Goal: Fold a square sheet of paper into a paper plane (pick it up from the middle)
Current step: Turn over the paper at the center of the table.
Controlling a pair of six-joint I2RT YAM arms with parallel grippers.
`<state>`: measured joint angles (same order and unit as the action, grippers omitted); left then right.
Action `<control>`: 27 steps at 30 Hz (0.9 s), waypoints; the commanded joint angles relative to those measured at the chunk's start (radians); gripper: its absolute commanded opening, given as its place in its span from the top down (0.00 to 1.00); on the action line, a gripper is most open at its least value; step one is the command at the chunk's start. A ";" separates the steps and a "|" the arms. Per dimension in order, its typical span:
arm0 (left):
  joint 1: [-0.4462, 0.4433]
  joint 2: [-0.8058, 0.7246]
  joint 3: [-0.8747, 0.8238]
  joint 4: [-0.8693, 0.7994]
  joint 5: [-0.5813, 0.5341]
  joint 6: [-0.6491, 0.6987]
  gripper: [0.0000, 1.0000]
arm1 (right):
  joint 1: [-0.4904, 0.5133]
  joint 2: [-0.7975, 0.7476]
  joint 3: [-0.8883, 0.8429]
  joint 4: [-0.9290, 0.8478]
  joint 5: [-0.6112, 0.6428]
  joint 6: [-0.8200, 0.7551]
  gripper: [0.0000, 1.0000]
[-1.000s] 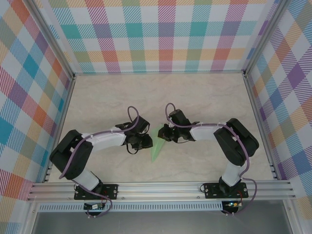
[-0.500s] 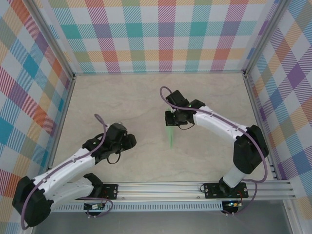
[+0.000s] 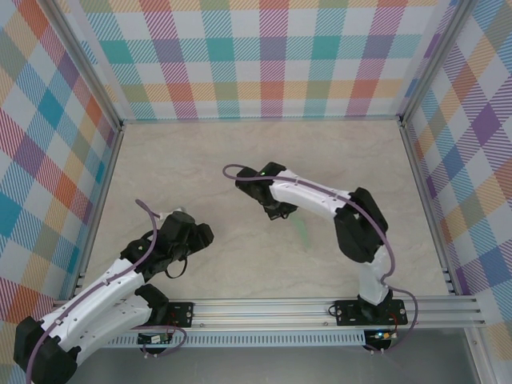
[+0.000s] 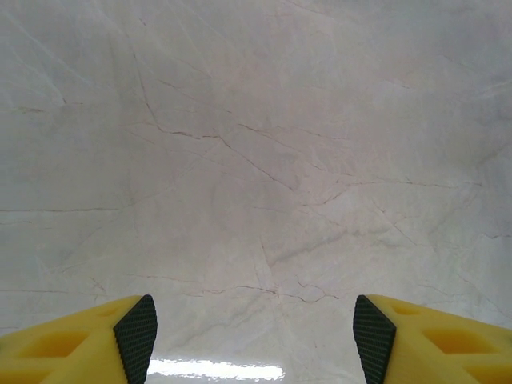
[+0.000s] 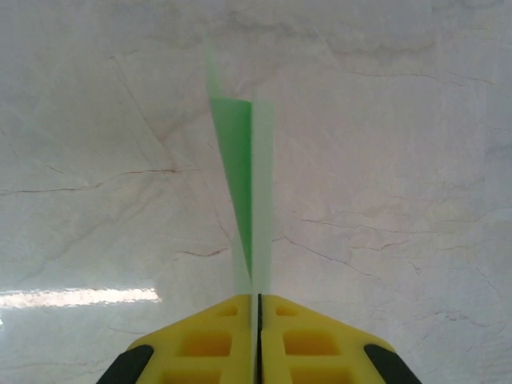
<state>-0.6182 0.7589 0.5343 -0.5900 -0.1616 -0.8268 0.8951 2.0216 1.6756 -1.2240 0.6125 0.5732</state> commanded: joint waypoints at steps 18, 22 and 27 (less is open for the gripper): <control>0.018 -0.087 -0.020 -0.079 -0.044 -0.060 0.28 | 0.094 0.319 0.256 -0.139 -0.061 0.158 0.83; 0.018 -0.088 -0.023 -0.082 -0.043 -0.068 0.28 | 0.095 0.333 0.261 -0.109 -0.105 0.160 0.82; 0.018 -0.099 -0.019 -0.090 -0.039 -0.064 0.28 | 0.094 0.356 0.272 -0.069 -0.156 0.180 0.82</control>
<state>-0.6163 0.6735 0.5213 -0.6552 -0.1856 -0.8795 0.9894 2.3486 1.9182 -1.3029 0.5018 0.7185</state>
